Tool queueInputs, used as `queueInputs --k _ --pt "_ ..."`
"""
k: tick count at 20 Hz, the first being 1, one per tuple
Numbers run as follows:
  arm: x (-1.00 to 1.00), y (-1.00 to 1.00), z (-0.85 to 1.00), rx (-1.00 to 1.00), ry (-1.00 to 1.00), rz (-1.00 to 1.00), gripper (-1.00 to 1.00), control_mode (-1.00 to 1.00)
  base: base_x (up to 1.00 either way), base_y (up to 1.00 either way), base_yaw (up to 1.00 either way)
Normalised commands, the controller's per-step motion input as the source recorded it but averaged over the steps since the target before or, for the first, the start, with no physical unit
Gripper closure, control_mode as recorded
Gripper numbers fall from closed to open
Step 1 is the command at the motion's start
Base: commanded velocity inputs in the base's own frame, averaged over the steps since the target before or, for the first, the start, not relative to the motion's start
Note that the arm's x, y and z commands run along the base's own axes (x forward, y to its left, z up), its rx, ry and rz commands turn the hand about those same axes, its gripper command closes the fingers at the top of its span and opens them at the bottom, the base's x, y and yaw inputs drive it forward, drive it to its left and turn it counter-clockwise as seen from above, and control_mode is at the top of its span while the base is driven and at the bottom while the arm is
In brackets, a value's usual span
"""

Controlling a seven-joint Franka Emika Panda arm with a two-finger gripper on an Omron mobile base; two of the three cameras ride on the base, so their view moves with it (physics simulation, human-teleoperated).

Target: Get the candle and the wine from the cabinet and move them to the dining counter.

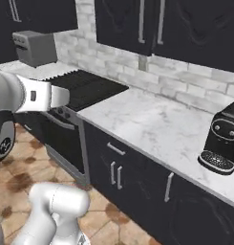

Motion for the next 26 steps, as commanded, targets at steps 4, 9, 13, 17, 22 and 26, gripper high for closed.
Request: queueInputs --k 4,9,13,17,22,26 --pt "0.00 0.00 0.00 0.00 0.00 0.00 1.00 1.00 -0.24 0.28 1.00" --pt "0.00 0.00 0.00 0.00 0.00 0.00 1.00 1.00 -0.12 0.00 1.00" --pt "0.00 0.00 0.00 0.00 0.00 0.00 1.00 1.00 0.00 0.00 1.00" --pt "0.00 0.00 0.00 0.00 0.00 0.00 1.00 1.00 0.28 0.00 0.95" --pt "0.00 0.00 0.00 0.00 0.00 0.00 1.00 1.00 0.80 0.00 0.80" --pt "0.00 0.00 0.00 0.00 0.00 0.00 1.00 1.00 1.00 0.00 0.72"
